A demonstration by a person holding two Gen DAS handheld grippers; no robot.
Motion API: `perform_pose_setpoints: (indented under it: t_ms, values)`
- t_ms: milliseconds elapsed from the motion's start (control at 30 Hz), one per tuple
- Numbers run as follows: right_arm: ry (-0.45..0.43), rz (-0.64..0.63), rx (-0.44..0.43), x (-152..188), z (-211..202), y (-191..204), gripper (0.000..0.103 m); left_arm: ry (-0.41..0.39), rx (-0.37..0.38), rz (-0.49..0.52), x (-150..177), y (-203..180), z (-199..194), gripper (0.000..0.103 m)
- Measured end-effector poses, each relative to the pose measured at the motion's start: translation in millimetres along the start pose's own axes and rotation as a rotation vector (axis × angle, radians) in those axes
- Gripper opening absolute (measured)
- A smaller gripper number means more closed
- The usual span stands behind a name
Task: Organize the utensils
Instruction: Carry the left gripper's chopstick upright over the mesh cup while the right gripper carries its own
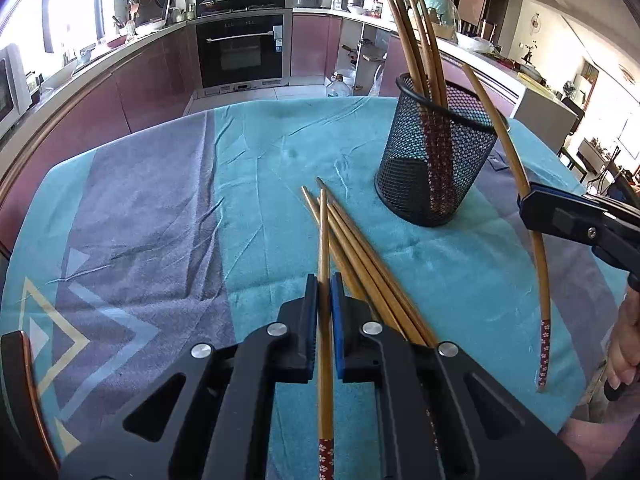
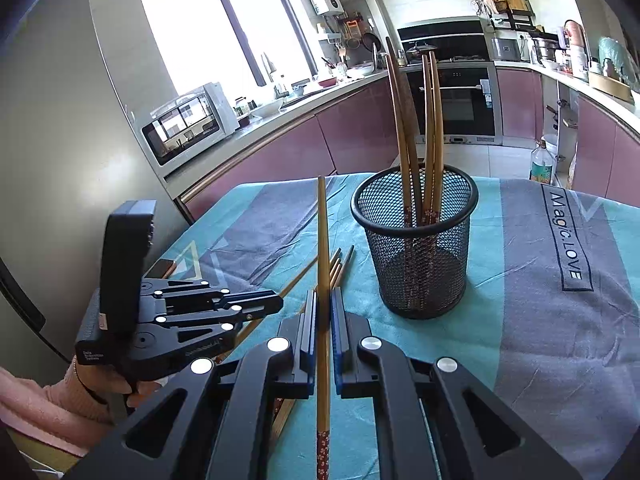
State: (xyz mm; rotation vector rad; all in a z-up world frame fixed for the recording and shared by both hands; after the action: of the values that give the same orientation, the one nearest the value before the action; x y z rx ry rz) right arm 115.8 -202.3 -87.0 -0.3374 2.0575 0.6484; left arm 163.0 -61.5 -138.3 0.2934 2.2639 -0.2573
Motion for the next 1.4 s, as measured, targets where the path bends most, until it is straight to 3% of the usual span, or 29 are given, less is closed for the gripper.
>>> perform_pose_setpoints:
  t_ms: [400, 733, 1400]
  values:
    - [-0.061, -0.006, 0.000, -13, -17, -3, 0.006, -0.075, 0.147, -0.072, -23, 2, -43, 0.007]
    - [-0.117, -0.020, 0.000, -33, -29, -2, 0.006, -0.162, 0.226, -0.114, -44, 7, -80, 0.007]
    - [-0.208, -0.057, 0.007, -66, -47, 2, 0.006, -0.296, 0.300, -0.159, -87, 12, -113, 0.007]
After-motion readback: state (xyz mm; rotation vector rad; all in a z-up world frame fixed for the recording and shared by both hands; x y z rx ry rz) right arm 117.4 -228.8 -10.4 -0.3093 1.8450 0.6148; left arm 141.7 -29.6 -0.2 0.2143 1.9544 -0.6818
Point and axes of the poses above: each gripper's, at about its wrist camera, not at the fingertips, and z roughly the way its jaws point, y to its left, x to its underside, the point moved 4 cm from there along z, roughly the way its jaws point, and after that the axes turned 10 degrees about -y, right-handed, at the moved point
